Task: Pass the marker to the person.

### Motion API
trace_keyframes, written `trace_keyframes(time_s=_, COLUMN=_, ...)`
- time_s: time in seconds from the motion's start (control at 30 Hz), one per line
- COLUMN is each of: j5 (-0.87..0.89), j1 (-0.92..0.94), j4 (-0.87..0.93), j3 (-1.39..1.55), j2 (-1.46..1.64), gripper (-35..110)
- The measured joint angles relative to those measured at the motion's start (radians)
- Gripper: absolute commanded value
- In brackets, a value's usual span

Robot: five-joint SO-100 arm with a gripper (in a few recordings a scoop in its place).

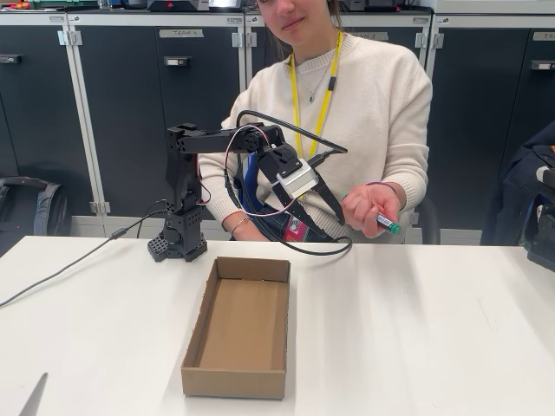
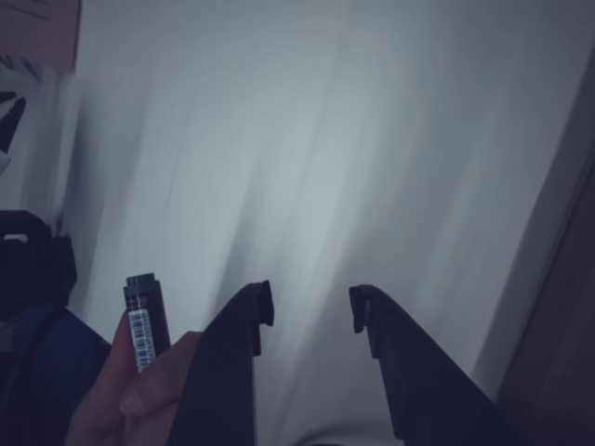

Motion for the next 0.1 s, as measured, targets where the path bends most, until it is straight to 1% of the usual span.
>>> trace_keyframes(time_s=0.1, j5=-0.003, j1=0.006, j4=-0.005, j3=0.011, j2=0.0, gripper=18)
